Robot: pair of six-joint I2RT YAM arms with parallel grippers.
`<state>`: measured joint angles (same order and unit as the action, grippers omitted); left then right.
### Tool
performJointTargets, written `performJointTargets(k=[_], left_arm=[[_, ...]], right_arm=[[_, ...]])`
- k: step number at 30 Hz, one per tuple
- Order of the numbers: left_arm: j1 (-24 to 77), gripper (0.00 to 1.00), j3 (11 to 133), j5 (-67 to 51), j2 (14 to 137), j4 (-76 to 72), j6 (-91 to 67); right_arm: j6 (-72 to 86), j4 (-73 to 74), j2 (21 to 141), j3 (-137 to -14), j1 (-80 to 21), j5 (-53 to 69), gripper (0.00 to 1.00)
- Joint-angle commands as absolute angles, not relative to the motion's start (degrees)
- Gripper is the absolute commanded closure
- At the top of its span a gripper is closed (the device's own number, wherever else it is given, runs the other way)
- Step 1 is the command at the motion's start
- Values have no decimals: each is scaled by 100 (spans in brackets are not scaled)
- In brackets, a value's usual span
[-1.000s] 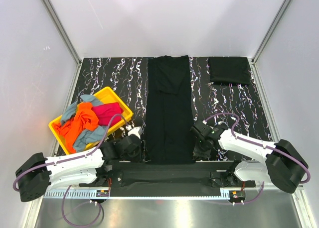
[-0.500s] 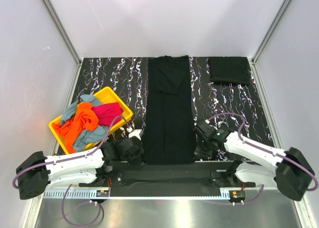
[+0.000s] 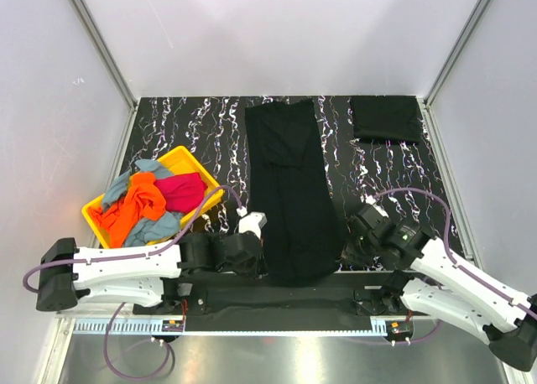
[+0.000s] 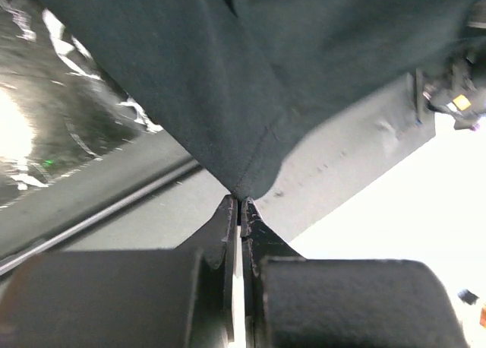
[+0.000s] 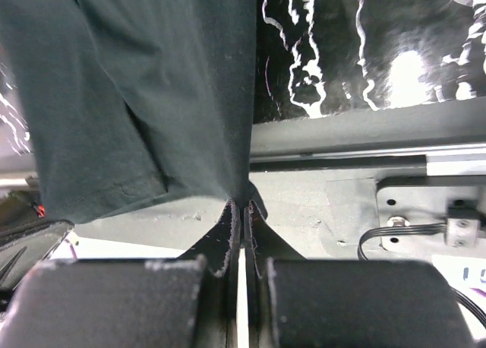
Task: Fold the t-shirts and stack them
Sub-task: Fold the tshirt
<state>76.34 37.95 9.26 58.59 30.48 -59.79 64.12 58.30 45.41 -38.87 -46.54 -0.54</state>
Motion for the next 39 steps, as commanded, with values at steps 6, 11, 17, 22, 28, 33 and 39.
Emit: performJointTargets(k=[6, 11, 17, 22, 28, 33, 39], left_arm=[[6057, 100, 4306, 722, 6178, 3174, -4888], [4783, 100, 4824, 36, 7117, 2821, -3939], [3684, 100, 6062, -413, 8576, 2725, -3121], [3051, 100, 7704, -307, 9998, 3102, -2549], [2435, 100, 9166, -695, 11195, 3366, -2294], [2119, 100, 9956, -896, 11793, 3463, -2241], [1872, 100, 10844, -1248, 12637, 3577, -2355]], right_arm=[[5670, 5696, 5938, -5228, -4693, -1370, 100], [4423, 4730, 7082, -6055, -3895, -1232, 100], [3148, 3922, 8803, -7249, -3007, -581, 100], [2559, 3709, 10175, -8611, -2550, -599, 100], [2347, 3683, 11240, -9869, -2013, -19, 100], [2250, 3683, 11768, -10615, -1591, 631, 100], [2188, 3683, 12594, -11495, -1310, 1475, 100]])
